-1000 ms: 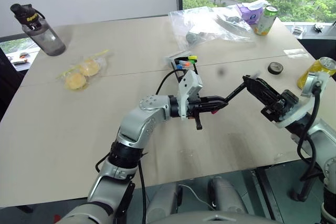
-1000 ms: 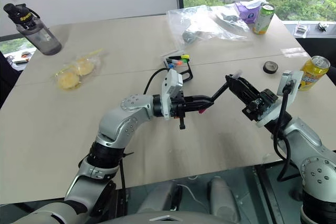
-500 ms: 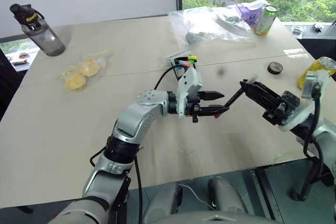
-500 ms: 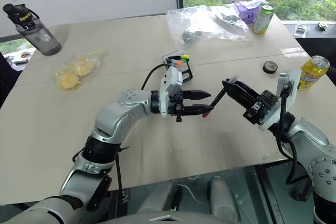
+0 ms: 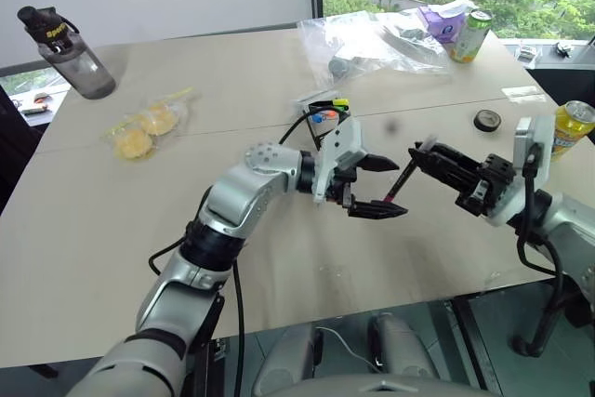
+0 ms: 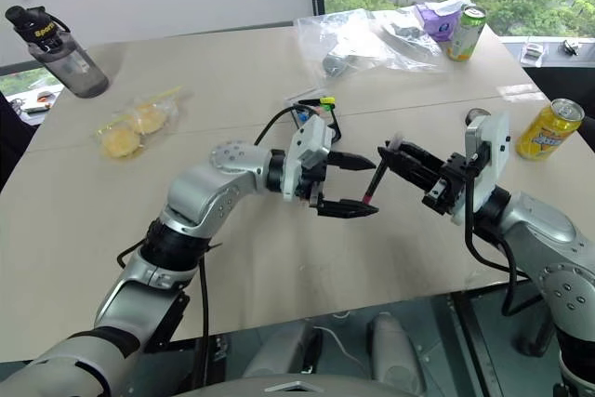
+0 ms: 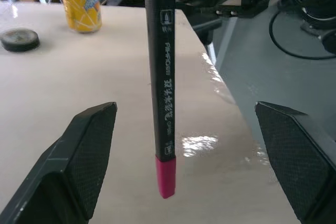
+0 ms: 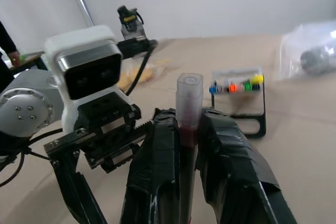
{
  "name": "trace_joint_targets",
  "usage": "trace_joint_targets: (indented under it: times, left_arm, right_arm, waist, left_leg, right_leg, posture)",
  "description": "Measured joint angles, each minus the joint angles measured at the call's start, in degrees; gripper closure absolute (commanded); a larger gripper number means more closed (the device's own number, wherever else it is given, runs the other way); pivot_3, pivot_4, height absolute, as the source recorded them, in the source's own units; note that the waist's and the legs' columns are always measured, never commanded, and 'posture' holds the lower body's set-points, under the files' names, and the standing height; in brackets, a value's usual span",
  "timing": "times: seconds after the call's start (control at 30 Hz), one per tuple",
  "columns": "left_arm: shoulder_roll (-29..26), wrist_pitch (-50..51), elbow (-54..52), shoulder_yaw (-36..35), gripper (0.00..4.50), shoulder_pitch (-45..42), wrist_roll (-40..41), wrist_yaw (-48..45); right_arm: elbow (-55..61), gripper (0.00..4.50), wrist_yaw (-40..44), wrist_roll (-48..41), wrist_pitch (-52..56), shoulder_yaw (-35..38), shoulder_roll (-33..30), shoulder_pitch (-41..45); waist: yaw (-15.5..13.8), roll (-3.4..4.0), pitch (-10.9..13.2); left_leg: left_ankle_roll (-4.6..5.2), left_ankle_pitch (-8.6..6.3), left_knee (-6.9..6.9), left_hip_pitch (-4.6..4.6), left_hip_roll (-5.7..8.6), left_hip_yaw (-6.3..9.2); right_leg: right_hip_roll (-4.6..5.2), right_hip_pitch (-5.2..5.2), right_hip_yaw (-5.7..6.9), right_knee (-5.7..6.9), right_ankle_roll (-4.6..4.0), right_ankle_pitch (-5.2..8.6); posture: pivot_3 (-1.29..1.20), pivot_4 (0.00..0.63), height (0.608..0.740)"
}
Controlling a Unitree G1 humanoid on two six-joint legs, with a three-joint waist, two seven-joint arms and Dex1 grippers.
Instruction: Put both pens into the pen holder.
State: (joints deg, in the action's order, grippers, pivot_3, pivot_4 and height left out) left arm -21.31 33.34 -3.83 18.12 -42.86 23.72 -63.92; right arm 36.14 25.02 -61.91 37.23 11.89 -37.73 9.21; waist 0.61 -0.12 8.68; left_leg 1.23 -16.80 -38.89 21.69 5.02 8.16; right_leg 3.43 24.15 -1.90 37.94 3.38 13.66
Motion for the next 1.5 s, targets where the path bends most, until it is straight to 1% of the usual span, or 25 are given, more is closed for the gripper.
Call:
trace_joint_targets:
  times: [0.17, 0.27, 0.37, 0.6, 0.7, 0.8, 0.87, 0.9, 0.93, 0.97, 1.07, 1.17, 1.23, 1.3, 1.33, 1.4, 1.43, 1.5]
  left_arm:
    - [0.52, -1.31, 0.65, 0.9, 0.15, -0.86, -0.19, -2.28]
    - [-0.23, -1.77, 1.22, 2.2, 0.15, -2.33, -1.28, -4.11]
    - [-1.28, -3.45, 2.89, 2.83, 0.15, -4.54, -3.36, -5.66]
    - [-2.71, -3.89, 3.33, 5.03, 0.15, -5.41, -5.47, -8.74]
    - [-2.43, -3.71, 3.31, 5.06, 0.98, -5.41, -5.54, -8.97]
    - [-1.92, -3.7, 3.31, 5.2, 2.32, -5.41, -5.79, -8.79]
    - [-1.63, -3.7, 3.43, 5.19, 3.45, -5.41, -6.36, -8.24]
    - [-1.58, -3.7, 3.46, 5.19, 3.75, -5.41, -6.57, -8.14]
    - [-1.5, -3.69, 3.51, 5.19, 4.17, -5.41, -6.77, -8.02]
    - [-1.44, -3.62, 3.75, 5.13, 4.47, -5.41, -6.74, -7.95]
    - [-0.94, -3.49, 4.16, 5.24, 4.47, -5.39, -6.85, -8.05]
    - [-0.75, -4.12, 4.45, 5.34, 4.5, -5.37, -7.85, -7.87]
    - [-0.33, -4.95, 4.45, 5.75, 4.5, -5.37, -8.27, -7.47]
    - [-0.22, -6.07, 4.45, 6.04, 4.5, -5.21, -9.12, -6.91]
    - [-0.25, -6.53, 4.52, 6.05, 4.5, -5.01, -9.57, -6.55]
    - [1.03, -9.86, 5.28, 4.86, 4.5, -3.9, -10.82, -3.34]
    - [1.51, -10.93, 5.93, 4.24, 4.5, -3.73, -11.26, -1.98]
    - [2.8, -13.94, 7.15, 2.42, 4.5, -3.35, -12.33, 1.49]
  right_arm:
    - [0.01, 4.4, 3.84, 4.15, -0.3, -3.43, -0.76, -0.18]
    - [0.02, 4.4, 6.09, 6.4, 0.93, -5.21, -4.13, -0.1]
    - [-0.07, 4.4, 7.11, 8.47, 2.28, -6.61, -5.72, 1.31]
    - [-1.18, 4.4, 8.51, 10.81, 4.09, -7.07, -7.39, 4.47]
    - [-1.11, 4.4, 8.55, 10.7, 5.15, -7.08, -7.37, 5.32]
    - [-0.93, 4.4, 8.58, 10.4, 6.09, -7.08, -7.33, 5.44]
    - [-0.65, 4.4, 8.94, 10.11, 6.9, -7.13, -7.34, 5.44]
    - [-0.51, 4.4, 9.09, 9.99, 7.23, -7.15, -7.35, 5.44]
    - [-0.31, 4.4, 9.34, 9.88, 7.58, -7.17, -7.35, 5.44]
    - [-0.03, 4.4, 9.43, 9.92, 7.78, -7.23, -7.42, 5.44]
    - [0.07, 4.4, 9.35, 9.72, 8.87, -7.25, -7.46, 5.65]
    - [-0.12, 2.94, 9.23, 8.5, 10.19, -6.92, -7.32, 6.27]
    - [-0.09, 2.11, 8.93, 7.53, 10.44, -6.76, -6.72, 6.66]
    - [-0.04, 1.24, 8.04, 7.24, 10.41, -5.03, -6.55, 5.76]
    - [0.0, 1.24, 7.81, 7.08, 10.35, -3.54, -6.61, 4.81]
    - [0.75, 1.24, 7.72, 6.32, 9.72, 1.53, -6.88, -0.76]
    - [0.99, 1.24, 7.66, 6.34, 9.5, 2.54, -6.73, -2.38]
    - [1.93, 1.24, 7.72, 6.4, 7.01, 5.44, -4.44, -6.3]
  waist:
    - [0.02, 0.0, 0.01]
    - [-0.02, -0.01, 0.01]
    - [0.11, -0.01, 0.01]
    - [0.01, -0.03, 0.03]
    - [-0.01, -0.03, 0.03]
    - [-0.02, -0.03, 0.03]
    - [-0.01, -0.03, 0.03]
    - [0.01, -0.03, 0.03]
    - [0.05, -0.03, 0.03]
    - [0.06, -0.03, 0.03]
    - [0.03, -0.03, 0.03]
    - [0.01, -0.03, 0.03]
    - [0.0, -0.04, 0.03]
    - [-0.05, -0.04, 0.03]
    - [-0.08, -0.04, 0.03]
    - [-0.74, -0.05, 0.04]
    - [-0.95, -0.08, 0.06]
    - [-1.16, -0.1, 0.06]
  left_leg:
    - [0.02, -0.01, 0.02, 0.06, 0.01, 0.01]
    - [0.02, -0.01, 0.01, 0.05, 0.01, 0.01]
    - [0.02, -0.01, 0.01, 0.04, 0.01, 0.01]
    - [0.02, -0.01, 0.01, 0.08, 0.01, 0.05]
    - [0.02, -0.01, 0.01, 0.08, 0.01, 0.05]
    - [0.02, -0.01, 0.01, 0.08, 0.01, 0.05]
    - [0.02, -0.01, 0.01, 0.08, 0.01, 0.05]
    - [0.02, -0.01, 0.01, 0.08, 0.01, 0.05]
    - [0.02, -0.01, 0.01, 0.08, 0.01, 0.05]
    - [0.02, -0.01, 0.01, 0.07, 0.01, 0.05]
    - [0.02, -0.01, 0.01, 0.08, 0.01, 0.05]
    - [0.02, -0.01, 0.01, 0.08, 0.02, 0.05]
    - [0.02, -0.01, 0.01, 0.08, 0.01, 0.06]
    - [0.02, -0.01, 0.01, 0.08, 0.01, 0.06]
    - [0.02, -0.01, 0.01, 0.09, 0.02, 0.06]
    - [0.03, -0.02, 0.01, 0.12, 0.02, 0.1]
    - [0.03, -0.02, 0.01, 0.12, 0.03, 0.09]
    - [0.02, -0.01, 0.0, 0.1, 0.02, 0.08]
  right_leg:
    - [0.05, 0.04, -0.01, -0.06, 0.0, 0.0]
    - [0.04, 0.03, 0.03, -0.05, 0.0, 0.0]
    - [0.04, 0.03, 0.02, -0.04, 0.0, 0.0]
    - [0.06, 0.04, 0.06, -0.06, 0.0, 0.0]
    - [0.07, 0.04, 0.06, -0.06, 0.0, 0.0]
    - [0.08, 0.04, 0.06, -0.06, 0.0, 0.0]
    - [0.07, 0.04, 0.06, -0.05, 0.0, 0.0]
    - [0.07, 0.04, 0.06, -0.05, 0.0, 0.0]
    - [0.07, 0.04, 0.05, -0.05, 0.0, 0.0]
    - [0.07, 0.04, 0.05, -0.05, 0.0, 0.0]
    - [0.08, 0.04, 0.06, -0.05, 0.0, 0.0]
    - [0.08, 0.04, 0.06, -0.06, 0.0, 0.0]
    - [0.08, 0.04, 0.06, -0.05, 0.0, 0.0]
    - [0.1, 0.04, 0.06, -0.05, 0.0, 0.0]
    - [0.1, 0.04, 0.06, -0.06, 0.0, 0.0]
    - [0.12, 0.04, 0.09, -0.08, 0.0, 0.0]
    - [0.12, 0.04, 0.09, -0.08, 0.0, 0.0]
    - [0.11, 0.04, 0.06, -0.07, 0.0, 0.0]
  posture:
    - [0.0, 0.15, 0.74]
    - [0.0, 0.15, 0.74]
    - [0.0, 0.15, 0.74]
    - [0.0, 0.15, 0.74]
    - [0.0, 0.15, 0.74]
    - [0.0, 0.15, 0.74]
    - [0.0, 0.15, 0.74]
    - [0.0, 0.15, 0.74]
    - [0.0, 0.15, 0.74]
    - [0.0, 0.15, 0.74]
    - [0.0, 0.15, 0.74]
    - [0.0, 0.15, 0.74]
    - [0.0, 0.15, 0.74]
    - [0.0, 0.15, 0.74]
    - [0.0, 0.15, 0.74]
    - [0.0, 0.15, 0.74]
    - [0.0, 0.15, 0.74]
    - [0.0, 0.15, 0.74]
